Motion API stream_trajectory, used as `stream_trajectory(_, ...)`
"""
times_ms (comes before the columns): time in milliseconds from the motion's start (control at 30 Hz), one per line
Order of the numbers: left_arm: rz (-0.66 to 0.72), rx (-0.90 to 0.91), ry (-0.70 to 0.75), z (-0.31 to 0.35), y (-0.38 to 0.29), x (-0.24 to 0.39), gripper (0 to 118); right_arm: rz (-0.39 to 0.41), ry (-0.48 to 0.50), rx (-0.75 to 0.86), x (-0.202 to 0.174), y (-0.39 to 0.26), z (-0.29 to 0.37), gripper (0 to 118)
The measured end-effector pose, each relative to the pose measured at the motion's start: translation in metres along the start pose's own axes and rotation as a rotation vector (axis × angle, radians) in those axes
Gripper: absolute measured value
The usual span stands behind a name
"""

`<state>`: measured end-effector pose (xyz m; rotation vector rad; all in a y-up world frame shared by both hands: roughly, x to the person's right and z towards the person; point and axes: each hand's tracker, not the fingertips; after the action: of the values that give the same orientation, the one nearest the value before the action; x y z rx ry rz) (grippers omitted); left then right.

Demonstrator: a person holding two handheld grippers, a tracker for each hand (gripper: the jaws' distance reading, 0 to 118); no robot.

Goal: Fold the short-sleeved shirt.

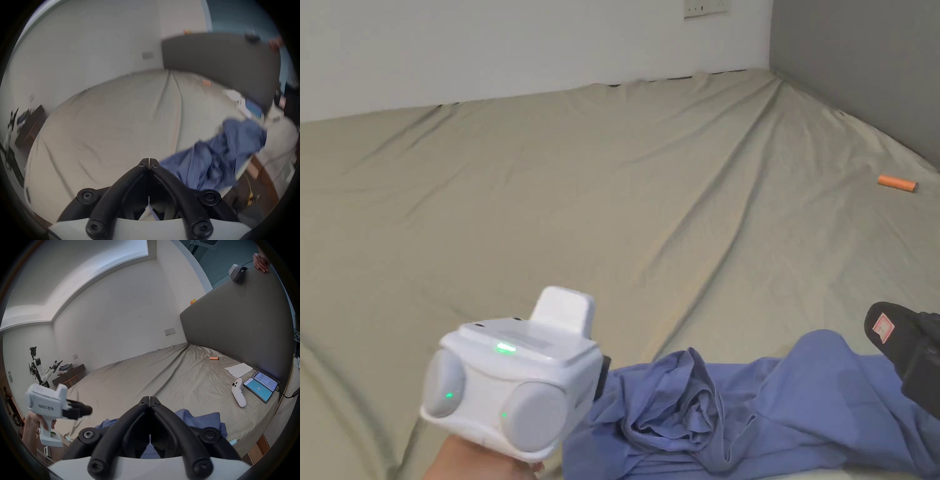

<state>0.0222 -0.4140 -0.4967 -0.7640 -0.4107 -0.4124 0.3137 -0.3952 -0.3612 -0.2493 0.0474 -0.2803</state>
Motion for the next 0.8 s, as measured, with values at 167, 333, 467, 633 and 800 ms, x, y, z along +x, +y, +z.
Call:
stream_trajectory(167, -0.017, -0.041, -0.086, -0.047, 0.002, 0.053, 0, 0.016, -0.006, -0.015, 0.000, -0.001, 0.002, 0)
stream_trajectory(333, -0.072, -0.082, -0.289, -0.071, -0.006, 0.110, 0, 0.000, -0.030, -0.014, 0.006, -0.001, 0.003, 0)
stream_trajectory(467, -0.135, -0.047, -0.217, -0.069, -0.009, 0.112, 0, -0.001, -0.037, -0.018, 0.005, -0.001, 0.003, 0)
stream_trajectory(633, 0.270, 0.036, -0.508, -0.034, -0.006, 0.023, 0, -0.005, -0.009, -0.020, 0.004, -0.001, 0.002, 0)
stream_trajectory(800, 0.673, 0.133, -0.537, -0.014, -0.040, -0.075, 118, -0.021, 0.009, -0.009, 0.005, 0.000, 0.002, 0)
